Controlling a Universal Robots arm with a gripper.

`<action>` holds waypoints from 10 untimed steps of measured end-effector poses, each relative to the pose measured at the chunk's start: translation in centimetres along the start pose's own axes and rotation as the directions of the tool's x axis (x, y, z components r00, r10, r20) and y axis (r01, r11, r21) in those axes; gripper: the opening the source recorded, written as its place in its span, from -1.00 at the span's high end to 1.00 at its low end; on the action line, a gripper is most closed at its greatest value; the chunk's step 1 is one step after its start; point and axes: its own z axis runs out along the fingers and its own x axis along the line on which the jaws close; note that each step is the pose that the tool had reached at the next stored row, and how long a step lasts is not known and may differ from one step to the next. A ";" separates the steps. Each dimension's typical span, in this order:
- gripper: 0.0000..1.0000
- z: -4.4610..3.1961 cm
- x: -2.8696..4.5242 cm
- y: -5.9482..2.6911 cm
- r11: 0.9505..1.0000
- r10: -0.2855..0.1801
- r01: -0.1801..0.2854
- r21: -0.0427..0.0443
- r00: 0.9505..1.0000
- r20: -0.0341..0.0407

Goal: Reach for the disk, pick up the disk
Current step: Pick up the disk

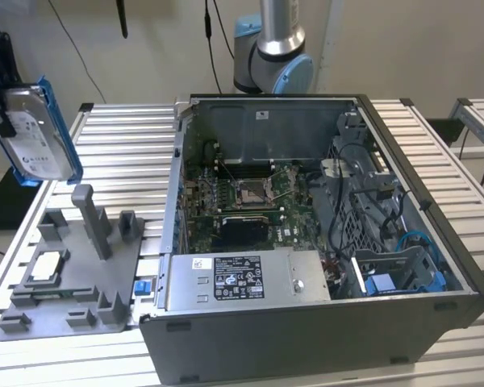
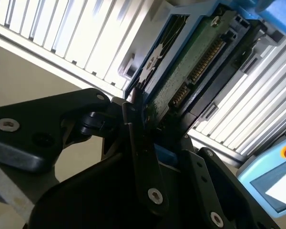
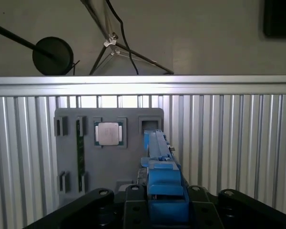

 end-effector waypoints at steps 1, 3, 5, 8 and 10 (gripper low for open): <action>1.00 -0.17 -0.01 -0.01 1.000 0.000 0.000 0.000 1.000 0.000; 1.00 -0.52 -0.02 -0.02 1.000 0.000 0.000 0.000 1.000 0.000; 1.00 -0.86 -0.03 -0.03 1.000 0.000 0.000 0.000 1.000 0.000; 1.00 -1.39 -0.05 -0.05 1.000 0.000 0.000 0.000 1.000 0.000; 1.00 -1.73 -0.07 -0.06 1.000 0.000 0.000 0.000 1.000 0.000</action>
